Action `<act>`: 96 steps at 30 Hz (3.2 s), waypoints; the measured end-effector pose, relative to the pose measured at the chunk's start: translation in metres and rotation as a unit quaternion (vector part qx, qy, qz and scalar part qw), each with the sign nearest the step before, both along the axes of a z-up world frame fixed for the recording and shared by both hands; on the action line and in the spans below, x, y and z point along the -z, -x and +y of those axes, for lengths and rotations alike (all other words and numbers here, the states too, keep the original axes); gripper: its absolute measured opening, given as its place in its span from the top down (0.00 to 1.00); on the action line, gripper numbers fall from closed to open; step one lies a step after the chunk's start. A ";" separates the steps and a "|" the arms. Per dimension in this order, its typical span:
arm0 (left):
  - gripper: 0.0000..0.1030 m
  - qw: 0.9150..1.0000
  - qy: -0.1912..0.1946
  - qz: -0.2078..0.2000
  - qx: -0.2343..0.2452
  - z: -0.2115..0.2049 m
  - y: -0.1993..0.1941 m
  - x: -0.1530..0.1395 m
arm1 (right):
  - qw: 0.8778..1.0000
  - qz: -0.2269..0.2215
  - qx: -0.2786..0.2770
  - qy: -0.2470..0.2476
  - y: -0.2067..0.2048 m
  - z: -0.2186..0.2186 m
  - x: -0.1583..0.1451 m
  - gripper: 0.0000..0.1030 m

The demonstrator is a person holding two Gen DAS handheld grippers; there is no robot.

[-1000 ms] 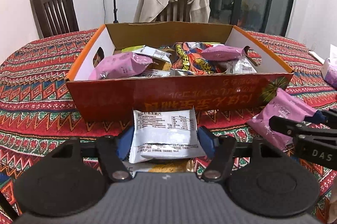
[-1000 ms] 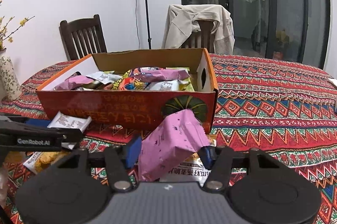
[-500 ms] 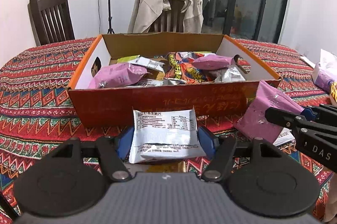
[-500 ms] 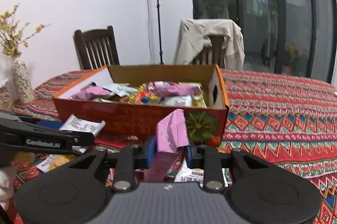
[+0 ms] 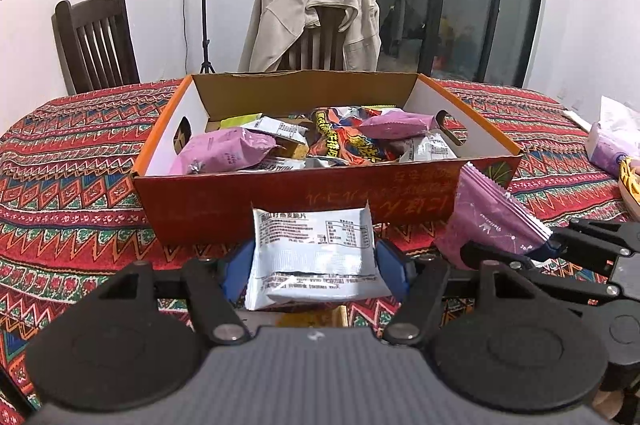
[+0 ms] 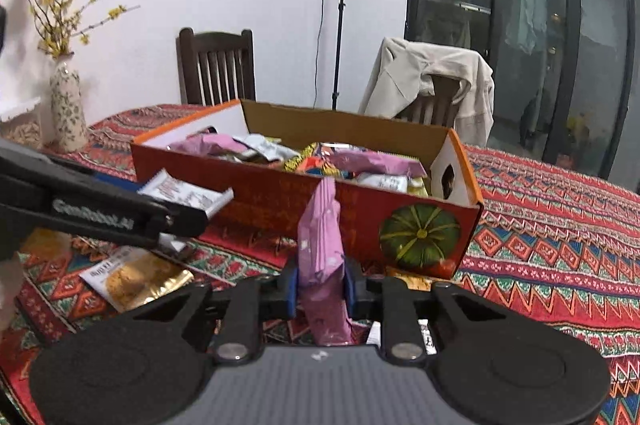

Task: Organize snacks
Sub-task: 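Carry both packets up over the orange box, then lower both packets into the box and open both tools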

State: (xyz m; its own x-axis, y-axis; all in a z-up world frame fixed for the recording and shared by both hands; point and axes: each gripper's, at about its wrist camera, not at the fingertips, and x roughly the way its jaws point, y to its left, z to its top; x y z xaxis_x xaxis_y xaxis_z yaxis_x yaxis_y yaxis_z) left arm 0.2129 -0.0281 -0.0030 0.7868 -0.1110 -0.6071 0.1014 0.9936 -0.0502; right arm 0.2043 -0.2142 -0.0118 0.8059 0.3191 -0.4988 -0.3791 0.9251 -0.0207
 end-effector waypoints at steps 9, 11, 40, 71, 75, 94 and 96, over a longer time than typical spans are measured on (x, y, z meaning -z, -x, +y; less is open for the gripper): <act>0.35 1.000 0.002 -0.008 0.001 0.001 0.003 -0.002 | 1.000 -0.010 0.003 -0.002 0.004 -0.001 -0.002 0.81; 0.35 1.000 0.004 -0.011 0.002 0.002 0.004 -0.004 | 1.000 -0.014 0.002 -0.007 0.007 -0.002 -0.005 0.81; 0.35 0.993 -0.014 -0.111 -0.025 -0.011 -0.003 -0.095 | 0.995 -0.089 0.008 -0.043 -0.012 0.003 -0.093 0.81; 0.33 0.990 0.013 -0.106 -0.091 0.013 -0.085 -0.047 | 0.994 -0.053 0.052 -0.082 -0.111 0.002 -0.059 0.81; 0.15 0.989 0.012 -0.101 -0.104 0.016 -0.087 -0.044 | 0.995 -0.040 0.051 -0.078 -0.114 0.001 -0.056 0.77; 0.00 0.986 0.020 -0.115 -0.116 0.020 -0.078 -0.053 | 0.994 -0.023 0.075 -0.072 -0.110 -0.005 -0.055 0.00; 0.00 0.986 0.024 -0.123 -0.113 0.019 -0.071 -0.059 | 0.994 -0.028 0.073 -0.071 -0.106 -0.004 -0.060 0.00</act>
